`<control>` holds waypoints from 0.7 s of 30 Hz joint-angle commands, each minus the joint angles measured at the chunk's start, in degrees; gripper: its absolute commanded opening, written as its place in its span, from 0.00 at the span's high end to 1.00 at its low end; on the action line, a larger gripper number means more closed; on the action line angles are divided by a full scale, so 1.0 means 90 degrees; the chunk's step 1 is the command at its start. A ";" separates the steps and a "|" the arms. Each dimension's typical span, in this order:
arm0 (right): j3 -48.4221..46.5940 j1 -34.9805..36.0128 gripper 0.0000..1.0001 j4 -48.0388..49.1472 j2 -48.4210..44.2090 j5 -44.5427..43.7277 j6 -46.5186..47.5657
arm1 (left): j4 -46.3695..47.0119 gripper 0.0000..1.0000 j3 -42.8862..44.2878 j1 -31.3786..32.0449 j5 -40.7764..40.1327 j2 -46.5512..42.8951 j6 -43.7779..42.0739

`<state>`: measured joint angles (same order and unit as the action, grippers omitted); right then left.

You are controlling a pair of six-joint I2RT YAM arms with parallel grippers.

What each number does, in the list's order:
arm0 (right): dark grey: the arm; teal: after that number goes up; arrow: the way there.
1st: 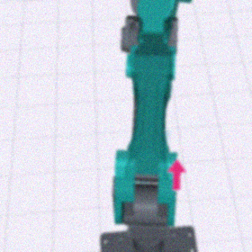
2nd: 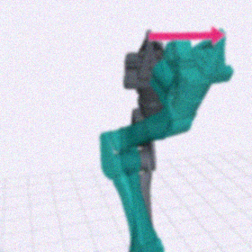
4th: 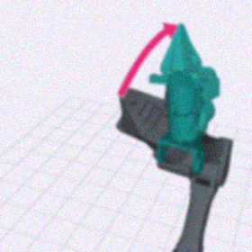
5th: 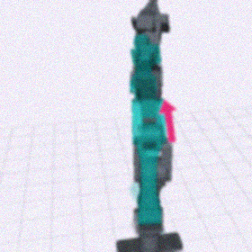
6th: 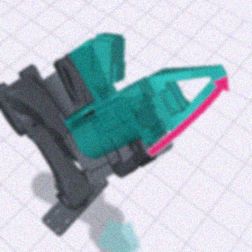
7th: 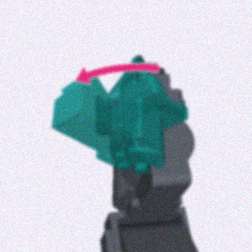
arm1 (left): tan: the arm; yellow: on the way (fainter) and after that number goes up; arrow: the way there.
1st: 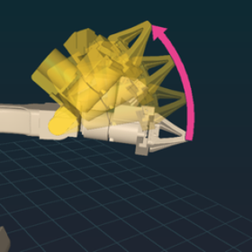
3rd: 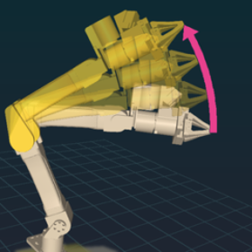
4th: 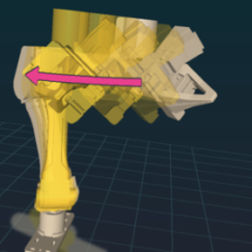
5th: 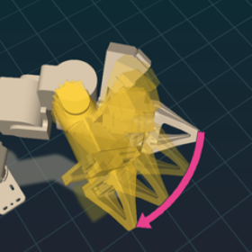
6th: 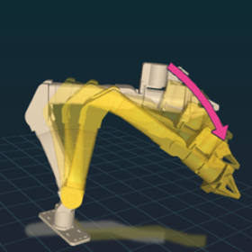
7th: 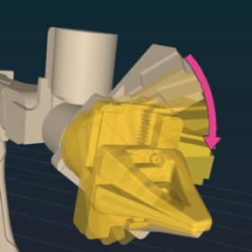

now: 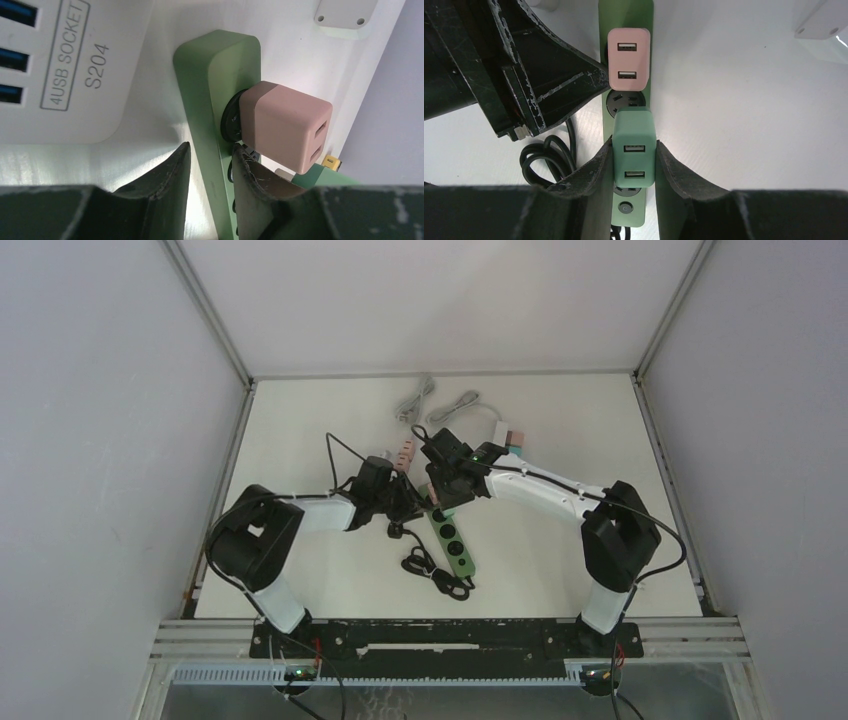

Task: Insert the plug
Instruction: Insert the plug into the socket.

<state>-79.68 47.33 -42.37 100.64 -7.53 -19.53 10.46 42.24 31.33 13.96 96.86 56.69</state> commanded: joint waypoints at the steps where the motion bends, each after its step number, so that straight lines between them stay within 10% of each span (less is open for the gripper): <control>1: -0.0214 0.0004 1.00 0.0329 0.0042 -0.0164 0.0117 | 0.0039 0.62 0.0192 -0.0033 0.0000 0.0153 0.0036; 21: -0.0234 0.0049 1.00 0.0489 0.0380 -0.0380 0.0060 | 0.0033 0.65 0.0169 -0.0028 0.0139 0.0235 0.0118</control>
<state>-79.68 47.40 -39.81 103.96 -9.34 -19.51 12.34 42.24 31.18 15.66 97.82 57.76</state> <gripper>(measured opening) 0.380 0.355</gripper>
